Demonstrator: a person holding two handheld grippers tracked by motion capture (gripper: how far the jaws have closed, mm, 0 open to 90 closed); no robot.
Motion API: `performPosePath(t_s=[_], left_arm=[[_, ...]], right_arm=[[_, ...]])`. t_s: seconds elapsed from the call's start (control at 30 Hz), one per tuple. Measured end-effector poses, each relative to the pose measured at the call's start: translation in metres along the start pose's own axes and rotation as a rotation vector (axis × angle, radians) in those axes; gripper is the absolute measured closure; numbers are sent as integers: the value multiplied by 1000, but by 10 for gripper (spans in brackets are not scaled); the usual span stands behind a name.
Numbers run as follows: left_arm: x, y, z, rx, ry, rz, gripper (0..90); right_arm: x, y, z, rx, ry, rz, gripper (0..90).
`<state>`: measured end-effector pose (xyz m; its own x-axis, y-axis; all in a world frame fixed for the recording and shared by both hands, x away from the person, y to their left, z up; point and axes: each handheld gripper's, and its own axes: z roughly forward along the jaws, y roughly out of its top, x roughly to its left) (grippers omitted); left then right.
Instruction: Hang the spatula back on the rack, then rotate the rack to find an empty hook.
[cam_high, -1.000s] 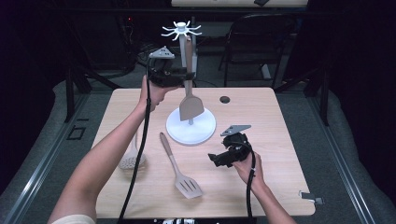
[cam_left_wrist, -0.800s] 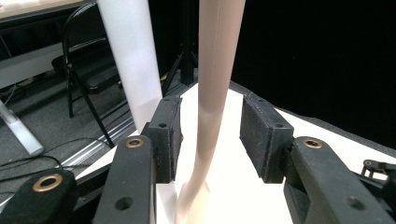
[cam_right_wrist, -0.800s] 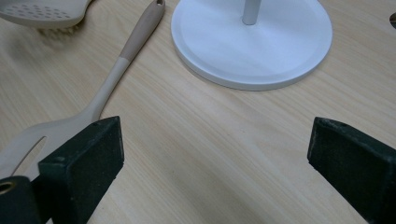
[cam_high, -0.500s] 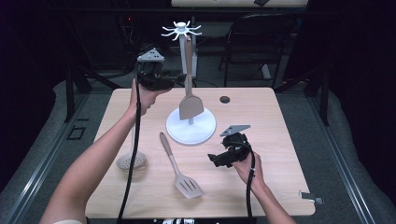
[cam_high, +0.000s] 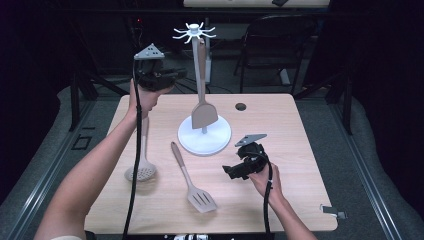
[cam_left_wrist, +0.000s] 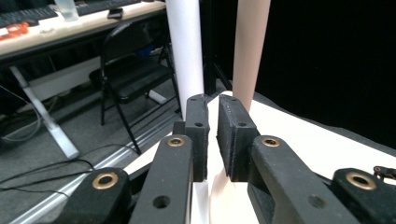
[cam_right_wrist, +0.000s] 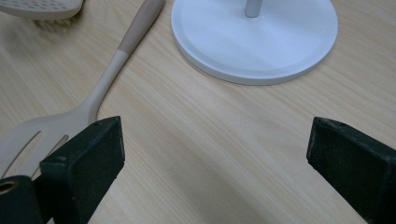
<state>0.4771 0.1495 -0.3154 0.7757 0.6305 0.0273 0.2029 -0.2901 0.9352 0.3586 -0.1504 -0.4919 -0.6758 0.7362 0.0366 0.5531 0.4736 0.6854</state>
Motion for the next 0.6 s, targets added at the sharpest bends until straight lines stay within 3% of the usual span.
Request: performPosePath(t_s=[0.33, 0.6], left_arm=[[4, 24, -13, -27, 41, 29, 874], [6, 40, -22, -62, 46, 40, 889]], right_arm=[[1, -1, 1, 6, -3, -3, 40], [-1, 0, 1, 11, -4, -9, 41]])
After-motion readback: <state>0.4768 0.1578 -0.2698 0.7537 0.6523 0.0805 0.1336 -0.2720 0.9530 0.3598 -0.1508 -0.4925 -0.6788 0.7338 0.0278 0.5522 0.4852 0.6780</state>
